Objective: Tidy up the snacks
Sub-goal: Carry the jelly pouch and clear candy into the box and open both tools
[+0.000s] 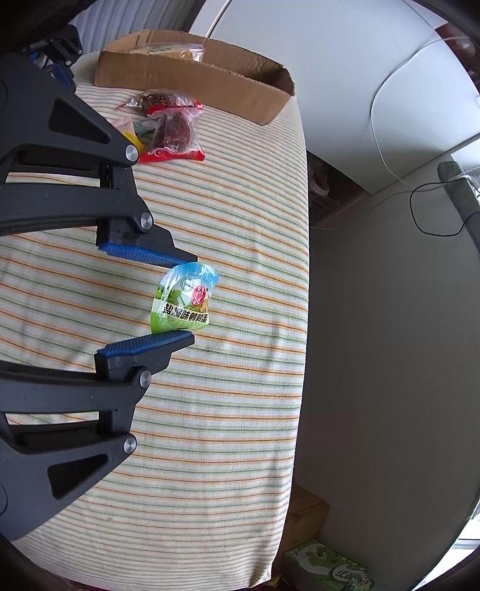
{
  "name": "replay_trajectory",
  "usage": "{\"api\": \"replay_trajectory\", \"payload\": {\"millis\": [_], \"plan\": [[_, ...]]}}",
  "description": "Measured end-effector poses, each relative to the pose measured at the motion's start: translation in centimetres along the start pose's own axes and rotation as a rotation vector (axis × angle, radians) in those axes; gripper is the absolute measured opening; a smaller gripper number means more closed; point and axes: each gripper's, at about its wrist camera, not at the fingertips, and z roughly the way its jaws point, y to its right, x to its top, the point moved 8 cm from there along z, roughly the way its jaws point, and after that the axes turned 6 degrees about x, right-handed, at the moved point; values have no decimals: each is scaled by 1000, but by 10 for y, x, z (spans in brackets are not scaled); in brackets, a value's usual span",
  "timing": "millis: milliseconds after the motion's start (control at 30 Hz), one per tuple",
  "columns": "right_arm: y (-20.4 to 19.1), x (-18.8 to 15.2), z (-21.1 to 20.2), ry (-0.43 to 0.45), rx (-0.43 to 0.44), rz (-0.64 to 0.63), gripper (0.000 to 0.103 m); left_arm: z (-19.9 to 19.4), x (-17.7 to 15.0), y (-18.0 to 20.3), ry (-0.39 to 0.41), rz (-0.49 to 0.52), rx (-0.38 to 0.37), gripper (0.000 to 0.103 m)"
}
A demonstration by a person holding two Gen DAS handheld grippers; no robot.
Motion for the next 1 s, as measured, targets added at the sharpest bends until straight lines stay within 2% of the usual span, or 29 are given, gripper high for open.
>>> {"api": "replay_trajectory", "payload": {"millis": [233,533,700,1000], "plan": [[-40,-7,-28,35,66,-64,36,-25,18,-27,68,-60,25,21],[-118,-7,-43,52,136,-195,36,-51,52,-95,156,-165,107,21],[-165,-6,-38,58,181,-257,36,-57,67,-135,168,-220,151,21],[-242,-3,-19,54,237,-350,36,-52,77,-174,171,-281,208,21]]}}
